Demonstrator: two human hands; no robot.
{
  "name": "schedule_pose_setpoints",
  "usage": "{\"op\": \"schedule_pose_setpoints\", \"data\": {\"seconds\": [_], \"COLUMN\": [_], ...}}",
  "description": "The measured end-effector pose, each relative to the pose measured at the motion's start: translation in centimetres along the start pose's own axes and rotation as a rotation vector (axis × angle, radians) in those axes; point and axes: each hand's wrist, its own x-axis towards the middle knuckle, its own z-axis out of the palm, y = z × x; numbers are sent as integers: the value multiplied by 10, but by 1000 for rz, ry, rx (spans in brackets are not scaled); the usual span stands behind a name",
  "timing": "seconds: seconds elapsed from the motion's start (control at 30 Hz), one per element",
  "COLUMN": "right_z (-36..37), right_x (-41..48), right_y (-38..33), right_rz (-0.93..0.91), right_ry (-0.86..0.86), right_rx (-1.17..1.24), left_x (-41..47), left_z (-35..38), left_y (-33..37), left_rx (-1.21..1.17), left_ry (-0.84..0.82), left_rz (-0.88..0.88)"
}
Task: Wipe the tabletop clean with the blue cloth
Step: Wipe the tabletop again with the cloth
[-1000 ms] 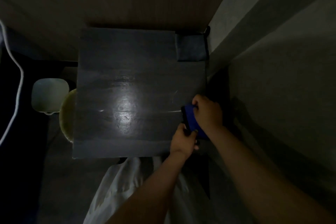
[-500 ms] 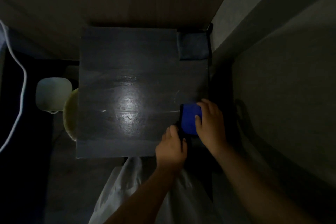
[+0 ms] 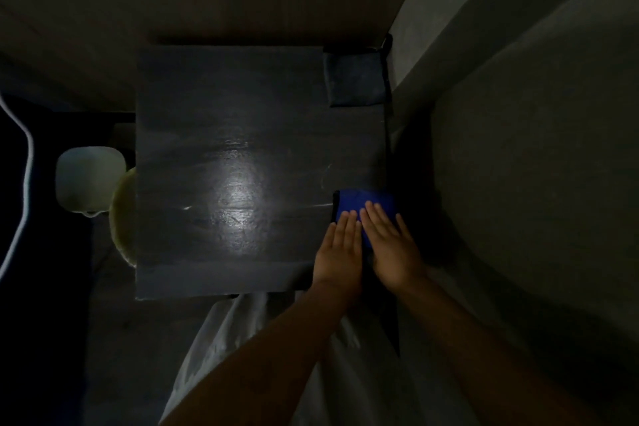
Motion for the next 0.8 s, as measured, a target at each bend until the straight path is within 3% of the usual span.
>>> {"op": "schedule_pose_setpoints", "data": {"seconds": [0.37,0.8], "right_z": [-3,-36], "right_x": [4,41], "right_y": [-15,-136], "right_rz": [-32,-171], "right_ry": [-24,-111], "right_rx": [1,30], "left_x": [-2,-47], "left_z": [-18,-10], "left_y": [10,-97], "left_rx": [-13,10], "left_ry": [-100,-149], "left_rz": [-136,-319]}}
